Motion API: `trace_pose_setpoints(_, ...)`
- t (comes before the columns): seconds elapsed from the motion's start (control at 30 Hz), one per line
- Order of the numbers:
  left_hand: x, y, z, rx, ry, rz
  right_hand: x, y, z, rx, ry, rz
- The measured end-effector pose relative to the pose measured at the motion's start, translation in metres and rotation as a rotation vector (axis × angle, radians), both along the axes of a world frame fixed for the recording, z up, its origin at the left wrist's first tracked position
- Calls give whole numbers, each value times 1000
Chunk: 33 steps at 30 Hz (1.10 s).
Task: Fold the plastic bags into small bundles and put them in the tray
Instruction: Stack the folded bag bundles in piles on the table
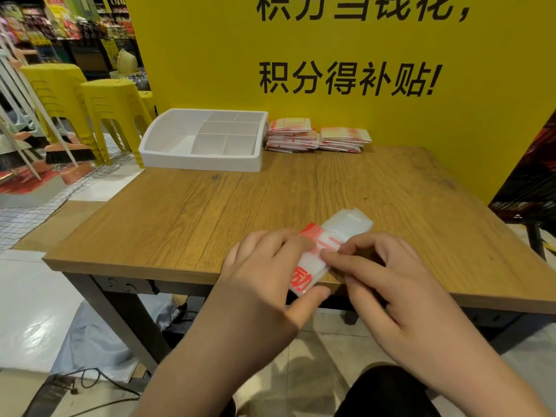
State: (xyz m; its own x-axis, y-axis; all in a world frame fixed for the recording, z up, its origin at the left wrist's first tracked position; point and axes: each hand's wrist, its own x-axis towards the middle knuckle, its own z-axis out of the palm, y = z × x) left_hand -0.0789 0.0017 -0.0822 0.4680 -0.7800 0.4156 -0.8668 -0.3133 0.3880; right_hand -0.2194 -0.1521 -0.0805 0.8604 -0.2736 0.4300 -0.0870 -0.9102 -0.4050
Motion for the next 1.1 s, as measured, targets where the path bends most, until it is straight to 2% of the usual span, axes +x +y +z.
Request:
trace_pose_setpoints(0.07,10,4,4,66,15,-56,-5,-6,2,-19,37,29)
trace_pose_setpoints(0.2,21,14,11,130,93,-120,-14,-15,1,-211,130,-48)
trace_pose_setpoints(0.37,10,12,0,104,21,-90,-16,-10,-2,-329,257,-86)
trace_pose_setpoints(0.53,6,12,-8,70,-81,-51,-11,-7,4,-322,324,-212)
trace_pose_setpoints(0.7,5,11,-9,82,-112,-38,-10,-13,6,-278,366,-210)
trace_pose_setpoints(0.8,7,13,-9,73,-103,-54,-7,-2,5,-296,324,-226)
trace_pose_setpoints(0.97,6,18,-7,106,-156,-84,0,16,-12,-363,161,-73)
trace_pose_setpoints(1.1,8,25,-5,72,-94,-192,-1,4,-19,-140,-68,26)
